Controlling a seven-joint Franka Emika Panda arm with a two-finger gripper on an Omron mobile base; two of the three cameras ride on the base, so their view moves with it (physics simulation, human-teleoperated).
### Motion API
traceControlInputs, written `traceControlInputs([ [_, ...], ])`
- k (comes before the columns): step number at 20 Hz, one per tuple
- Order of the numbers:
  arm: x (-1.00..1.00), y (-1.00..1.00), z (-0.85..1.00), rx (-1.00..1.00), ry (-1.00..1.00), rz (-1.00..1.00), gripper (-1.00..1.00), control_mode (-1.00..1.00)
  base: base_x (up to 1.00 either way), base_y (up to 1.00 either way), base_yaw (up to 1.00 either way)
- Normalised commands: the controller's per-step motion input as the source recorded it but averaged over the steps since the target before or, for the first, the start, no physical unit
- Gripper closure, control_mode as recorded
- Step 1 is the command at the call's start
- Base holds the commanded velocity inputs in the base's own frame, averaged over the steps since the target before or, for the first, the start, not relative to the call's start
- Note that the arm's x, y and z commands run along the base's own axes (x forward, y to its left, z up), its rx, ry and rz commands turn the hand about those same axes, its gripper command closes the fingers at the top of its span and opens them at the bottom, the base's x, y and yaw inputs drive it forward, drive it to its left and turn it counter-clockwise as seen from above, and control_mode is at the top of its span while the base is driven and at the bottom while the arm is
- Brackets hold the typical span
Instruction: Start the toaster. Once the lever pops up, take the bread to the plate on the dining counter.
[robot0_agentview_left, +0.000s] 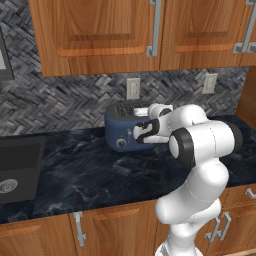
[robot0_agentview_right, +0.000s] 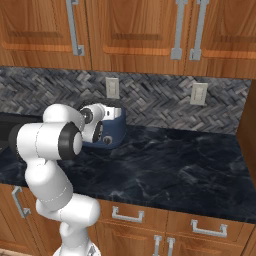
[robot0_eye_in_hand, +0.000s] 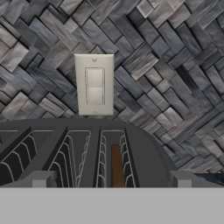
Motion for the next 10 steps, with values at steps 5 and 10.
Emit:
traceControlInputs([
  [5, 0.0, 0.0, 0.0, 0.0, 0.0, 0.0, -1.0, -1.0, 0.0, 0.0, 0.0],
  [10, 0.0, 0.0, 0.0, 0.0, 0.0, 0.0, -1.0, -1.0, 0.0, 0.0, 0.0],
])
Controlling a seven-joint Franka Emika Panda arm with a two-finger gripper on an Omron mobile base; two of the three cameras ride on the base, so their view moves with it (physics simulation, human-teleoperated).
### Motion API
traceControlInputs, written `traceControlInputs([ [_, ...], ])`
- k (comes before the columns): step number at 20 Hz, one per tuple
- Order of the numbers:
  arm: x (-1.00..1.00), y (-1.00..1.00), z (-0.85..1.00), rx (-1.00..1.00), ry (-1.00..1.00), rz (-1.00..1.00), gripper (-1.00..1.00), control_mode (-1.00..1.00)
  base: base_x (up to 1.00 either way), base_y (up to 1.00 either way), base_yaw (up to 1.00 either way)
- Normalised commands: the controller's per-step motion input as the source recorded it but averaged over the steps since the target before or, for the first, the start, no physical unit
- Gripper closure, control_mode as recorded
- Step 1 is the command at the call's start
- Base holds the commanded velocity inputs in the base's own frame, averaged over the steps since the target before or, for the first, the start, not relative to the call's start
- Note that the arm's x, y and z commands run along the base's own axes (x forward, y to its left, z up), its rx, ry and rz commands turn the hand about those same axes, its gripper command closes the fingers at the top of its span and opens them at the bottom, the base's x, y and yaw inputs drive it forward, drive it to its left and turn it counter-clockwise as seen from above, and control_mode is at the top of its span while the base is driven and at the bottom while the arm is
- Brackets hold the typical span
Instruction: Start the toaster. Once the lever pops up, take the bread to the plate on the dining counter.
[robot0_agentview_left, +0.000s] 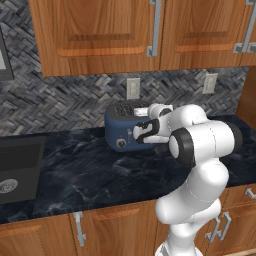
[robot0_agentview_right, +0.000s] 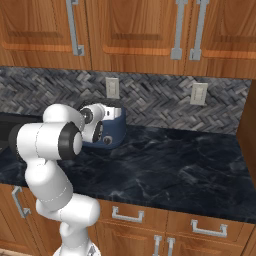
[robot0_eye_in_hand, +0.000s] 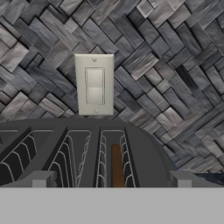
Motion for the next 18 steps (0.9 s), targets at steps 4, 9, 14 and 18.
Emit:
traceControlInputs([
  [4, 0.0, 0.0, 0.0, 0.0, 0.0, 0.0, -1.0, -1.0, 0.0, 0.0, 0.0],
  [9, 0.0, 0.0, 0.0, 0.0, 0.0, 0.0, -1.0, -1.0, 0.0, 0.0, 0.0],
  [14, 0.0, 0.0, 0.0, 0.0, 0.0, 0.0, -1.0, -1.0, 0.0, 0.0, 0.0],
  [18, 0.0, 0.0, 0.0, 0.0, 0.0, 0.0, -1.0, -1.0, 0.0, 0.0, 0.0],
])
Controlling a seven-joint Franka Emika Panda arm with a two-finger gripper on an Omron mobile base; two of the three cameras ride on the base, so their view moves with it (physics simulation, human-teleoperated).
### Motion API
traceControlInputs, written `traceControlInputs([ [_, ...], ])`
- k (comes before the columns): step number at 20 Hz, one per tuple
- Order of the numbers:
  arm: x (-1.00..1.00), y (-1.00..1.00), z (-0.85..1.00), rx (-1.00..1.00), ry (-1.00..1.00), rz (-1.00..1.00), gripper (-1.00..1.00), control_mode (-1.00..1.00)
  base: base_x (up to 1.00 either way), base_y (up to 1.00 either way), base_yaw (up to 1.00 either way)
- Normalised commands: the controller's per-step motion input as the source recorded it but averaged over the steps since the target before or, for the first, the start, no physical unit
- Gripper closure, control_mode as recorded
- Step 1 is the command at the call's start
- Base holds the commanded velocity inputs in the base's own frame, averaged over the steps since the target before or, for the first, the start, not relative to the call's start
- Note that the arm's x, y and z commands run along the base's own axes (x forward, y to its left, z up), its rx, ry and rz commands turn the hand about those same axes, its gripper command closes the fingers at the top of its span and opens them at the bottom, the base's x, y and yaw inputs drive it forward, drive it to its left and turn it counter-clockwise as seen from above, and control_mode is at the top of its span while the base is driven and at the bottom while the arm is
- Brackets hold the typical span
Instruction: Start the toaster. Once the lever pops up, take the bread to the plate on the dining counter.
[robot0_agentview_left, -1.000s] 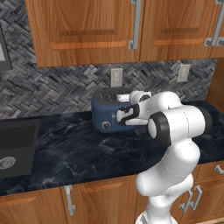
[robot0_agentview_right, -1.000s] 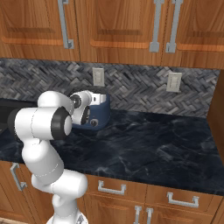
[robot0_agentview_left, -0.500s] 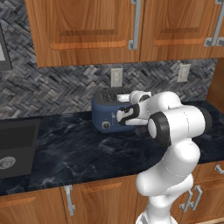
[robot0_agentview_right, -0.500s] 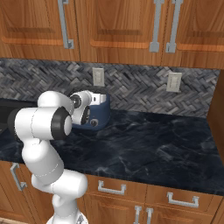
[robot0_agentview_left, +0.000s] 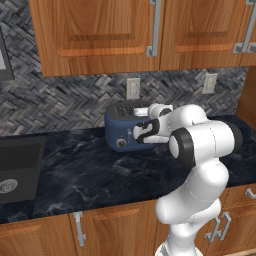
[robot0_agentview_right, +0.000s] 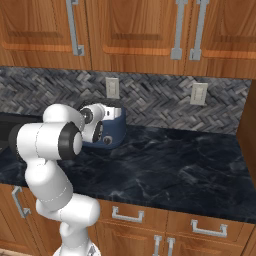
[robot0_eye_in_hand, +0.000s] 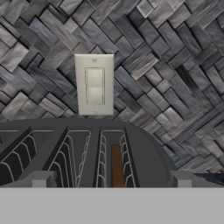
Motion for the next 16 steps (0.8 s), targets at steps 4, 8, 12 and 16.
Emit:
traceControlInputs([
  [4, 0.0, 0.0, 0.0, 0.0, 0.0, 0.0, -1.0, -1.0, 0.0, 0.0, 0.0],
  [8, 0.0, 0.0, 0.0, 0.0, 0.0, 0.0, -1.0, -1.0, 0.0, 0.0, 0.0],
  [12, 0.0, 0.0, 0.0, 0.0, 0.0, 0.0, -1.0, -1.0, 0.0, 0.0, 0.0],
  [16, 0.0, 0.0, 0.0, 0.0, 0.0, 0.0, -1.0, -1.0, 0.0, 0.0, 0.0],
])
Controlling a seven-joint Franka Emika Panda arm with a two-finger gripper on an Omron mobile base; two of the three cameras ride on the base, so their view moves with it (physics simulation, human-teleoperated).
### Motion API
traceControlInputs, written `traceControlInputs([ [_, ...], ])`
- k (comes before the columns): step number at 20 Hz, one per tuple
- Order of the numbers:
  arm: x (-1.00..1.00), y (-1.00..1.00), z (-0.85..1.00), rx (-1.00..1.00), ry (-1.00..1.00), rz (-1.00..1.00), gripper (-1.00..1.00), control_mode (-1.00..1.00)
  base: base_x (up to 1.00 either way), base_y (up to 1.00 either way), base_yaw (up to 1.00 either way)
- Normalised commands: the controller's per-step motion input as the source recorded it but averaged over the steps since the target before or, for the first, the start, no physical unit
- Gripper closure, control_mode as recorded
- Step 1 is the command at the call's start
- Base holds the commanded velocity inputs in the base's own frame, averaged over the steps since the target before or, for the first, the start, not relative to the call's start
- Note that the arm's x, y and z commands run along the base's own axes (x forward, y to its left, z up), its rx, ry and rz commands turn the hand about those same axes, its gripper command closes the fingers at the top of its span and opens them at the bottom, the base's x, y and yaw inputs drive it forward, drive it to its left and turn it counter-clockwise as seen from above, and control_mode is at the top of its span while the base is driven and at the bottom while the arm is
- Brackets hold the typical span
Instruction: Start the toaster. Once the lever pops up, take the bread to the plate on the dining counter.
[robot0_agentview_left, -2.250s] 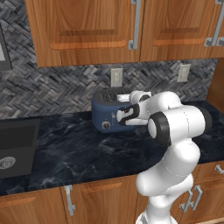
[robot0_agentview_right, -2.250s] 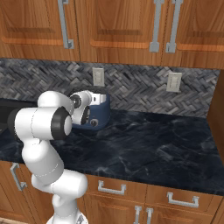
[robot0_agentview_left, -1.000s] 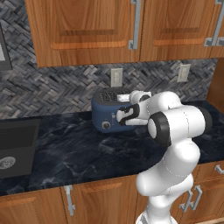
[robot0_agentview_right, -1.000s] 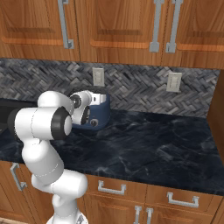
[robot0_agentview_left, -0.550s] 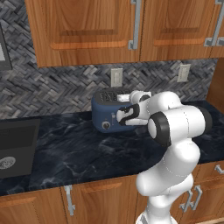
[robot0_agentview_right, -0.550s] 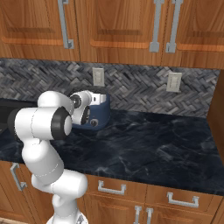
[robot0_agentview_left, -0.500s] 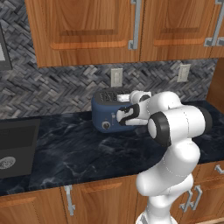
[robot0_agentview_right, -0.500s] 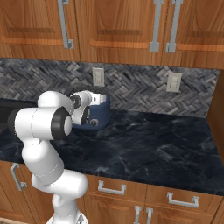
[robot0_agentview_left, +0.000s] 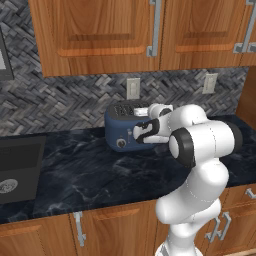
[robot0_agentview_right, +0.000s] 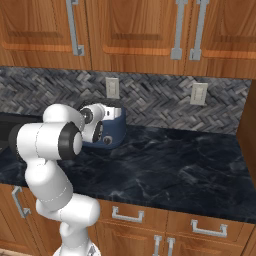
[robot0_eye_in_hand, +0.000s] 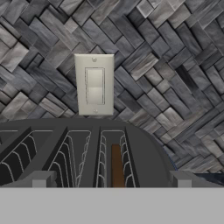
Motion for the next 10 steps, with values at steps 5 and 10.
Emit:
traceControlInputs([
  [5, 0.0, 0.0, 0.0, 0.0, 0.0, 0.0, -1.0, -1.0, 0.0, 0.0, 0.0],
  [10, 0.0, 0.0, 0.0, 0.0, 0.0, 0.0, -1.0, -1.0, 0.0, 0.0, 0.0],
])
